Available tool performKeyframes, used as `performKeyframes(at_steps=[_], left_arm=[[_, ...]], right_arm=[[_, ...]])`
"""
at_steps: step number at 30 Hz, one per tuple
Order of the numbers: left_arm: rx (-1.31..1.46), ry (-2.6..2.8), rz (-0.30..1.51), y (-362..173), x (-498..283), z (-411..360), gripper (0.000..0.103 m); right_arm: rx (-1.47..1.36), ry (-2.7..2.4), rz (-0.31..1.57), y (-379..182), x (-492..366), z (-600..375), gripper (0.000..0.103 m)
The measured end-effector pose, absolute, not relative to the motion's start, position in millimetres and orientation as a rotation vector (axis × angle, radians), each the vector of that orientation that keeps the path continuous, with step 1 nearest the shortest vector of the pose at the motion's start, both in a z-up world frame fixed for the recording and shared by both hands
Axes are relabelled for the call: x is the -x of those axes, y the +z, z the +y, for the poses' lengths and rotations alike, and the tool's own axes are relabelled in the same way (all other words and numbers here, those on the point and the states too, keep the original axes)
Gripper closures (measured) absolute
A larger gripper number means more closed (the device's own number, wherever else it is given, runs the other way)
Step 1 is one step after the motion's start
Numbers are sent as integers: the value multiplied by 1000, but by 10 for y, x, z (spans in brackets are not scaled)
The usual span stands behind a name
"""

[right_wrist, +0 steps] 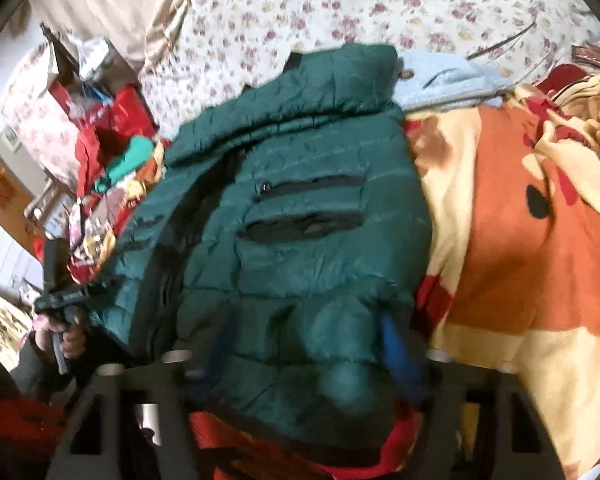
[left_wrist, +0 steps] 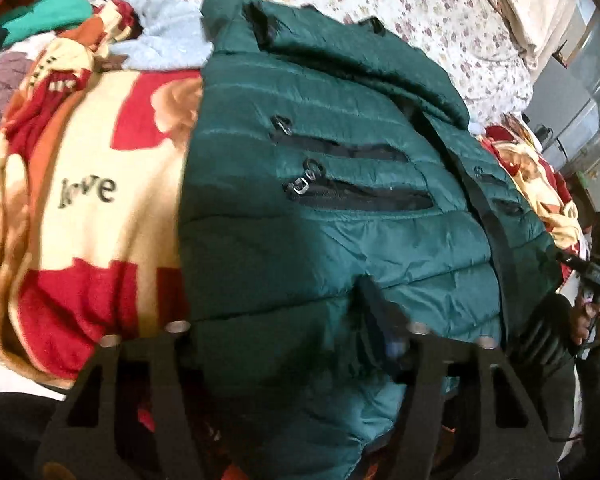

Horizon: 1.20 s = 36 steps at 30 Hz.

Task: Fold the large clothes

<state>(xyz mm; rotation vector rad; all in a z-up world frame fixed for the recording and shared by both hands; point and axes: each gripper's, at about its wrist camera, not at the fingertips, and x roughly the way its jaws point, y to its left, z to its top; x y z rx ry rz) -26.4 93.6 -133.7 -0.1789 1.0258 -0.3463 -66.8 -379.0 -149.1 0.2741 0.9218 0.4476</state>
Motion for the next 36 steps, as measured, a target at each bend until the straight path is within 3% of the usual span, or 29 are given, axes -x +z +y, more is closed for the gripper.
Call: performKeyframes(at_steps=[1, 2, 3, 5, 13, 15, 17, 18, 25, 29, 31, 33, 35, 36], left_arm=[[184, -340, 1010, -1302, 301, 969, 72], [190, -335, 994, -1260, 328, 994, 85], [198, -327, 972, -1211, 365, 1024, 87], [210, -316, 946, -1143, 377, 1041, 90], [257, -284, 937, -1017, 547, 1336, 89], [225, -272, 987, -1141, 508, 1305, 84], [211, -250, 1019, -1212, 470, 1286, 72], [203, -244, 1022, -1225, 467, 1284, 69], [184, -251, 1051, -1319, 447, 1238, 50], [197, -264, 1064, -1360, 455, 1221, 45], [225, -264, 1076, -1385, 447, 1239, 43], [240, -261, 1073, -1378, 451, 1248, 43], [226, -262, 1064, -1359, 465, 1229, 43], [207, -261, 1055, -1343, 477, 1208, 44]], right_arm=[[-263, 444, 916, -1474, 679, -3777, 70], [-259, 451, 910, -1464, 691, -3772, 76], [-257, 457, 905, -1457, 706, -3777, 86], [-267, 450, 891, -1439, 732, -3797, 89], [-262, 511, 841, -1297, 1057, -3823, 91], [-269, 496, 874, -1381, 1035, -3820, 88], [-305, 406, 969, -1544, 951, -3855, 50], [-312, 351, 994, -1584, 930, -3881, 36], [-366, 437, 1042, -1680, 845, -3897, 35], [-298, 520, 1105, -1741, 802, -3721, 39], [-332, 489, 1137, -1803, 762, -3784, 51], [-375, 488, 1117, -1799, 802, -3858, 71], [-364, 525, 1040, -1695, 895, -3874, 84], [-341, 547, 1000, -1623, 944, -3846, 85]])
